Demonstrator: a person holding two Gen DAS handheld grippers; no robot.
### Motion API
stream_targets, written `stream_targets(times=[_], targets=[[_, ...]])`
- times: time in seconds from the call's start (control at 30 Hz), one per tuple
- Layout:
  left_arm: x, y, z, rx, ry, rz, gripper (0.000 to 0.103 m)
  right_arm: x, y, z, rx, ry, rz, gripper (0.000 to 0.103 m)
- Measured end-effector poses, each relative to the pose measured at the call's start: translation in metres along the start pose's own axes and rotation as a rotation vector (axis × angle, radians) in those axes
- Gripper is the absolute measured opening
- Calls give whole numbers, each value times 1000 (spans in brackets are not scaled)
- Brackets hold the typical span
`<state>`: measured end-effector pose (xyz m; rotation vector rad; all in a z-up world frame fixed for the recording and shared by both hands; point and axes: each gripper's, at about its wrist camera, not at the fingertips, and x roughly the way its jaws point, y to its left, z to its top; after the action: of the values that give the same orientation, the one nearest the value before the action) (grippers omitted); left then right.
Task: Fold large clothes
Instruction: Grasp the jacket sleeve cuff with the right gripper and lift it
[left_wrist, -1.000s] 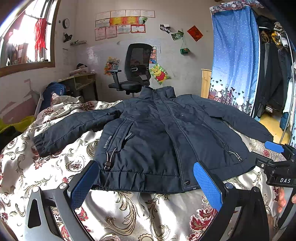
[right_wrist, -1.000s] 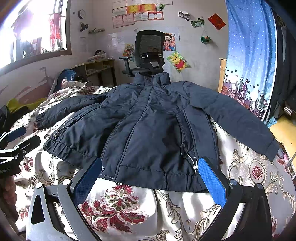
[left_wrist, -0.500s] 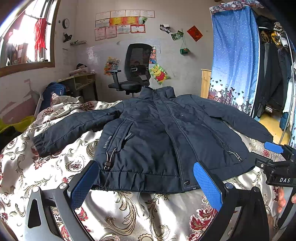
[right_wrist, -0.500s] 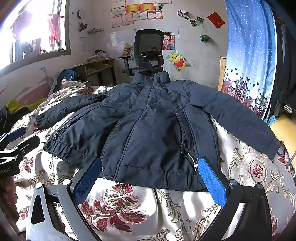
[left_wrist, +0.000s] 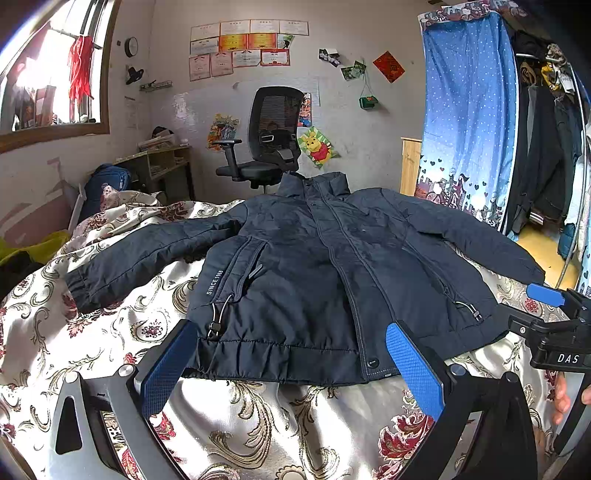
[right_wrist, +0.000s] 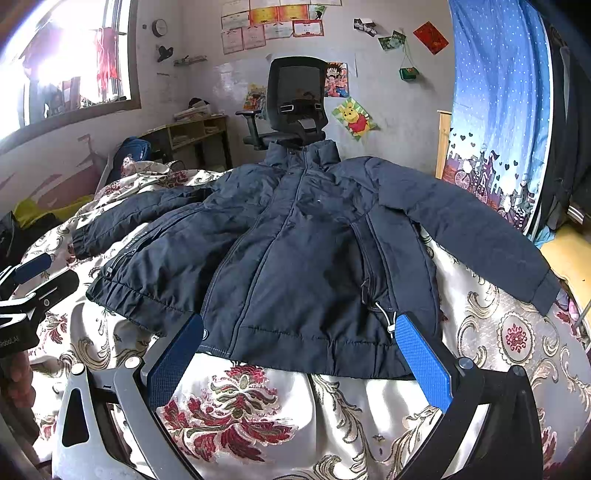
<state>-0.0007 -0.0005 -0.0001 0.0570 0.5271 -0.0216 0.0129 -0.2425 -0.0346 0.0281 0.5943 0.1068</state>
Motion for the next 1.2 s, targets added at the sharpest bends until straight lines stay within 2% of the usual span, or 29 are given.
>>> stream_targets(times=[0.2, 0.37, 0.47, 0.7, 0.9, 1.03, 1.2], targets=[[1, -17, 2, 3, 21, 23, 103, 4, 4, -3, 3, 21, -15, 102], [21, -6, 3, -19, 85, 79, 103, 11, 6, -1, 22, 42, -43, 102], [33, 5, 9, -30, 117, 84, 103, 13, 2, 5, 25, 53, -72, 102], [40, 18, 54, 56, 123, 112, 103, 24, 0, 20, 34, 47, -122, 102], [57, 39, 81, 8, 200, 79, 103, 45, -12, 50, 99, 23, -144, 102], [71, 39, 99, 82, 220, 105, 103, 66, -24, 70, 150, 22, -139, 102], [110, 16, 123, 219, 212, 122, 103, 92, -45, 92, 218, 5, -104, 102]])
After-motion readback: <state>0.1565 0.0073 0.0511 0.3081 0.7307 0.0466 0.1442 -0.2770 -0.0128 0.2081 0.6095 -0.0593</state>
